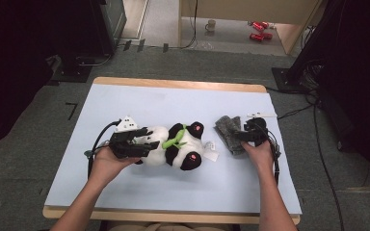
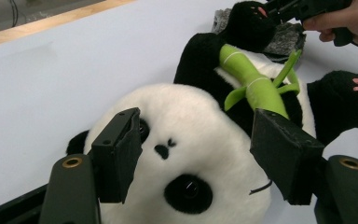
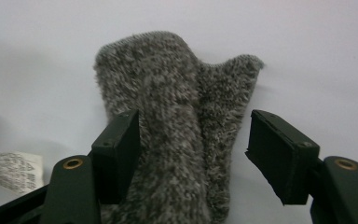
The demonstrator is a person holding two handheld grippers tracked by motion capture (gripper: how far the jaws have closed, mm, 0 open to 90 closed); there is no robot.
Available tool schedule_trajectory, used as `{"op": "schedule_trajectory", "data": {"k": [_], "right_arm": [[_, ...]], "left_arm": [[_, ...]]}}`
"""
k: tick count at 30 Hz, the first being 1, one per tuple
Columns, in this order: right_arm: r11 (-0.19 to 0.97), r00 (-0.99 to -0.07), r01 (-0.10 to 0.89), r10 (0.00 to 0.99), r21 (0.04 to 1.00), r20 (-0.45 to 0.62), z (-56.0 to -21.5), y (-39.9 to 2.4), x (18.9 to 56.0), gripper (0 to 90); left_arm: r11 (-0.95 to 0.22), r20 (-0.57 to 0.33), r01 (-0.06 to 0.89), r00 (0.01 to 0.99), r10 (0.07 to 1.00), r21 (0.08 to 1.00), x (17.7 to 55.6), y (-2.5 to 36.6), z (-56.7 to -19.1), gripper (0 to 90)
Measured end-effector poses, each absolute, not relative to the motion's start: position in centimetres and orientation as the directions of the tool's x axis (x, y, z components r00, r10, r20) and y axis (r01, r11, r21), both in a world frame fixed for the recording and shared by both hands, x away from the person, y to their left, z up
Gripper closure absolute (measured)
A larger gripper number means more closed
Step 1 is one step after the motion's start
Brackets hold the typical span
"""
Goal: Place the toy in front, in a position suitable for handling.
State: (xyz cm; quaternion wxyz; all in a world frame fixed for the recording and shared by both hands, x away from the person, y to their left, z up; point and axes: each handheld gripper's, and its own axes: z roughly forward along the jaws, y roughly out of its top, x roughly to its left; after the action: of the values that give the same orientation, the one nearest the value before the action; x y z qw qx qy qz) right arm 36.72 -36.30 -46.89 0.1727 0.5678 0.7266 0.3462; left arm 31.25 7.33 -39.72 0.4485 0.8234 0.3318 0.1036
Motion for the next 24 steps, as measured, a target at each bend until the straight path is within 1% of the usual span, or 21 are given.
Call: {"op": "schedule_trajectory", "data": {"k": [3,4,6,12,16,19,22,23,24], "right_arm": [[0.113,-0.293,0.71,0.945,0.695,0.145,-47.3,-36.5,36.8,34.0],[0.096,-0.286,0.717,0.944,0.691,0.165,-47.7,-36.7,36.9,34.0],[0.096,-0.287,0.72,0.943,0.688,0.17,-47.9,-36.7,37.0,34.0],[0.135,-0.306,0.728,0.941,0.672,0.142,-48.5,-36.0,37.3,35.0],[0.136,-0.304,0.734,0.942,0.666,0.143,-48.8,-35.8,37.4,36.1],[0.132,-0.303,0.735,0.941,0.666,0.147,-48.9,-35.8,37.4,37.6],[0.143,-0.311,0.729,0.94,0.67,0.137,-48.9,-35.7,37.3,42.1],[0.149,-0.315,0.727,0.94,0.67,0.133,-48.9,-35.7,37.3,43.9],[0.149,-0.315,0.727,0.94,0.67,0.133,-48.9,-35.7,37.3,43.9]], "left_arm": [[-0.367,-0.133,0.459,0.751,0.646,0.809,31.2,7.8,-40.0,33.1],[-0.364,-0.14,0.465,0.749,0.647,0.807,31.2,8.3,-40.3,33.1],[-0.36,-0.145,0.469,0.747,0.648,0.807,31.1,8.5,-40.5,33.1],[-0.364,-0.149,0.481,0.742,0.654,0.797,30.9,9.2,-41.9,33.1],[-0.345,-0.161,0.479,0.742,0.651,0.807,31.0,9.5,-42.5,31.6],[-0.335,-0.174,0.478,0.747,0.642,0.812,31.2,9.8,-42.8,29.5],[-0.336,-0.205,0.502,0.748,0.632,0.797,31.5,10.0,-43.2,27.7],[-0.336,-0.205,0.502,0.748,0.632,0.797,31.5,10.0,-43.2,27.0],[-0.335,-0.203,0.499,0.749,0.631,0.799,31.5,10.0,-43.3,27.0]]}}
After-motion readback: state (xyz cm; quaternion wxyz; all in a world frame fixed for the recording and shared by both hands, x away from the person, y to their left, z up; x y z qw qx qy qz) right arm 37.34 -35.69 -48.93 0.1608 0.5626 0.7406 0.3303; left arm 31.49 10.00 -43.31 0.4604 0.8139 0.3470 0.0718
